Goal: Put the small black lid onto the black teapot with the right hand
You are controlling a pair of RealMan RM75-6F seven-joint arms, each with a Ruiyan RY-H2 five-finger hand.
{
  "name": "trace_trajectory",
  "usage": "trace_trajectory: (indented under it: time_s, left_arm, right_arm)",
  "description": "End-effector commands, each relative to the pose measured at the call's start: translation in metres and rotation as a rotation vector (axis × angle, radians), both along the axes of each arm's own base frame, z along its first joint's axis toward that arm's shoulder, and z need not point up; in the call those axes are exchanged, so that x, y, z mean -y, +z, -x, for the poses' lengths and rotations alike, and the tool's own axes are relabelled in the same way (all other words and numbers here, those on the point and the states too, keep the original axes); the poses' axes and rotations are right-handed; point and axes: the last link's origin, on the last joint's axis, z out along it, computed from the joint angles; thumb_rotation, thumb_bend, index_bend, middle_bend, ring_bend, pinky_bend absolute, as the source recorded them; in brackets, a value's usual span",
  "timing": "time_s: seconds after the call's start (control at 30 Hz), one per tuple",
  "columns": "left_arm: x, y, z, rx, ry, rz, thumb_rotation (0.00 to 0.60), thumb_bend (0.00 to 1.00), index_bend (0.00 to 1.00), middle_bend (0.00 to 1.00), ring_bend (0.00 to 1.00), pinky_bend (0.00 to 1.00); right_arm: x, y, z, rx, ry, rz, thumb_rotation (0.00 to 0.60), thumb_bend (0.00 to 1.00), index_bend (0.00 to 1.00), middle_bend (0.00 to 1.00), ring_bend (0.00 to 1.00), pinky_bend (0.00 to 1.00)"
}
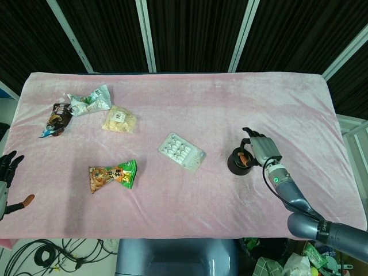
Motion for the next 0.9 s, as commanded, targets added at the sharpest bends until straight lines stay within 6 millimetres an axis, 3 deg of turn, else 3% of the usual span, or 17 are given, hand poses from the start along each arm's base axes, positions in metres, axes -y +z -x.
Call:
trace_trajectory:
  time_s: [0.03, 0.9]
  left_arm:
    - [0.000, 0.000, 0.000, 0.001, 0.000, 0.000, 0.600, 0.16, 0.09, 0.00, 0.00, 0.00]
    - [0.001, -0.001, 0.000, -0.007, -0.002, 0.006, 0.600, 0.16, 0.09, 0.00, 0.00, 0.00]
  right_arm:
    - [0.001, -0.003, 0.002, -0.006, 0.001, -0.001, 0.600, 0.36, 0.75, 0.07, 0.13, 0.18]
    - [0.001, -0.003, 0.021, -0.020, -0.041, -0.007, 0.600, 0.36, 0.75, 0.07, 0.13, 0.18]
